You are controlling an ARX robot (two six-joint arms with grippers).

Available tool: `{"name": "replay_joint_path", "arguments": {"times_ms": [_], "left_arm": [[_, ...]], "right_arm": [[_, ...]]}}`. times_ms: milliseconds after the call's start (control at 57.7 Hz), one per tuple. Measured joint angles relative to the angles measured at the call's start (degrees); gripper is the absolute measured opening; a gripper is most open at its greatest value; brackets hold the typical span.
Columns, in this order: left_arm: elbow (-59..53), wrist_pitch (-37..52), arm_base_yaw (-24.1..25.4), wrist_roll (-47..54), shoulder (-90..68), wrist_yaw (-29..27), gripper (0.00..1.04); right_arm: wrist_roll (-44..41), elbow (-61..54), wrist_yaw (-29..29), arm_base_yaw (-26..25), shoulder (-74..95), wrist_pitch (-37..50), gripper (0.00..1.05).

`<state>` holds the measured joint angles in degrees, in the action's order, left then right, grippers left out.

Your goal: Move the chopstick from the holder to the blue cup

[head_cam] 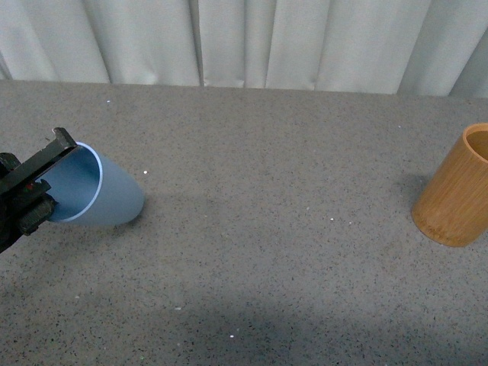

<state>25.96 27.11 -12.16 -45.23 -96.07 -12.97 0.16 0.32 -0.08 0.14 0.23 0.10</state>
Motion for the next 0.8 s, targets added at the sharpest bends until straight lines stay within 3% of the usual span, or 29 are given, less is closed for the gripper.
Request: {"name": "replay_joint_path", "arguments": {"times_ms": [294,537,797], "left_arm": [[0.42,-0.77,0.02,3.26,3.41,1.44,0.04],[10.45,-4.79,-2.84,15.13,0.44,3.91,0.04],[16.90,-9.27,-6.27,21.33,-5.09,6.64,0.04]], "right_arm": [[0.00,0.00,0.00,0.00,0.00,0.00,0.95],[0.00,0.00,0.00,0.00,0.00,0.00,0.95],[0.00,0.00,0.00,0.00,0.00,0.00,0.95]]}}
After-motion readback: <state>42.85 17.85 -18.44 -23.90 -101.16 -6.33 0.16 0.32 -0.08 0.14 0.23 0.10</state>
